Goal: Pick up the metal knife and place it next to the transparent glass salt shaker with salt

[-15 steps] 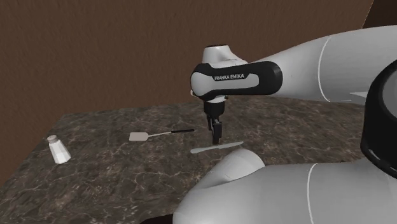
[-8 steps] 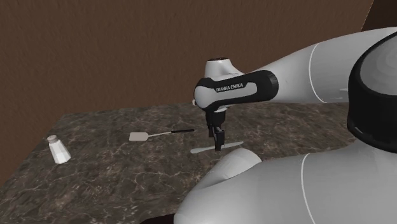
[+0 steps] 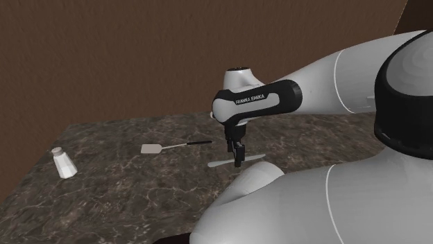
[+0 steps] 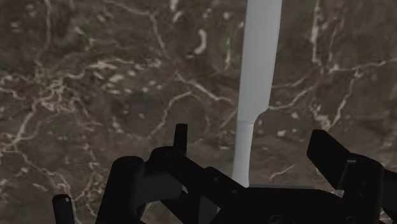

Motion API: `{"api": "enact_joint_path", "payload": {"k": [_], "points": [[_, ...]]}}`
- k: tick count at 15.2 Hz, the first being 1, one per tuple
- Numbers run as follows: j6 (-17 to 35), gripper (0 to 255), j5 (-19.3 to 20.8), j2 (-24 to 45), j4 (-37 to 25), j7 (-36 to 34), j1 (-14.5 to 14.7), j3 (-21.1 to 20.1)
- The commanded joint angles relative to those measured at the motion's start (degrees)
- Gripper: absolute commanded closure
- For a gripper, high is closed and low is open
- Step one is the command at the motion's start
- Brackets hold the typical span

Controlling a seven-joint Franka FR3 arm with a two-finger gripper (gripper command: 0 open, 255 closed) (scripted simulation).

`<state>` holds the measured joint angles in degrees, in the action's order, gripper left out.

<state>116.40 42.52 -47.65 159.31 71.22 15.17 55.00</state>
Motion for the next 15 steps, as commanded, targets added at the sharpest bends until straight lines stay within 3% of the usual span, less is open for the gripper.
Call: {"api": "enact_joint_path", "payload": {"k": [1, 2, 11, 15], "points": [[0.00, 0, 0.00, 0.00, 0.00, 0.00, 0.00, 0.00], [0.00, 255, 0.00, 0.00, 0.00, 0.00, 0.00, 0.00], [0.01, 255, 0.01, 0.00, 0.01, 0.00, -0.01, 0.01], [-3.78, 255, -1.91, -2.08, -1.53, 0.38, -0.49, -2.78]]}}
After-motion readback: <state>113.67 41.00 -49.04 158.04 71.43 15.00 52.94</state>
